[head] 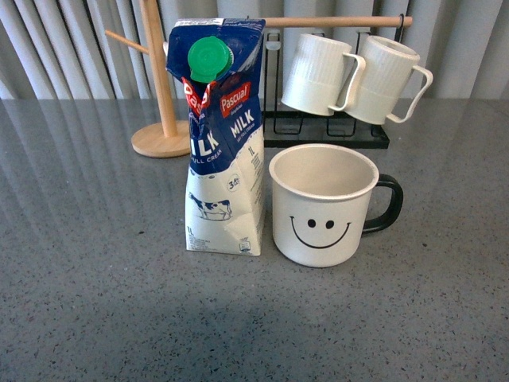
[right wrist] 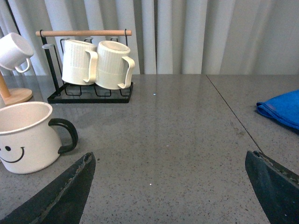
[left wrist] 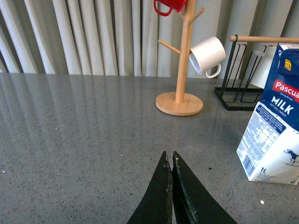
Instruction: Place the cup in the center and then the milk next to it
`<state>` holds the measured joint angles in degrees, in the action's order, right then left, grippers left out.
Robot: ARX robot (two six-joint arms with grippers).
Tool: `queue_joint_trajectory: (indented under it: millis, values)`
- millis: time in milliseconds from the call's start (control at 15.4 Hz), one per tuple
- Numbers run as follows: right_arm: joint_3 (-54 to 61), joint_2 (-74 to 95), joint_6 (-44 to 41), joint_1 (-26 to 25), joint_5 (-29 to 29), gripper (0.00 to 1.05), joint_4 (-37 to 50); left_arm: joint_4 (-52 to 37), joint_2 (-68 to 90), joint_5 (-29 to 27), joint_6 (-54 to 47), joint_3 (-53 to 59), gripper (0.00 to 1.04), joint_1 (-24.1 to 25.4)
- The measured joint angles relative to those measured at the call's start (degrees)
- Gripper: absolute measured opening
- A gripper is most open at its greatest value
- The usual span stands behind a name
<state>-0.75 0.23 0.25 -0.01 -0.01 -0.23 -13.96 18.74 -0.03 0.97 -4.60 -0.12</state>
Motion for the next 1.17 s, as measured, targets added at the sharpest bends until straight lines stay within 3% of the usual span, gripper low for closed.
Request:
queue_joint_trajectory:
  millis: [586,651,1172]
  values:
    - [0.0,0.0,0.0,0.0,0.0,0.98,-0.02,4.83,-9.35,0.02,0.0,3.78,0.01,0.0]
    - [0.0,0.0,0.0,0.0,0.0,0.98,-0.02,13.81,-15.28,0.24,-0.02,3.76,0.01,0.0]
    - [0.0,0.0,0.0,0.0,0.0,0.98,0.0,14.16,-18.14,0.04,-0.02,3.76,0.01,0.0]
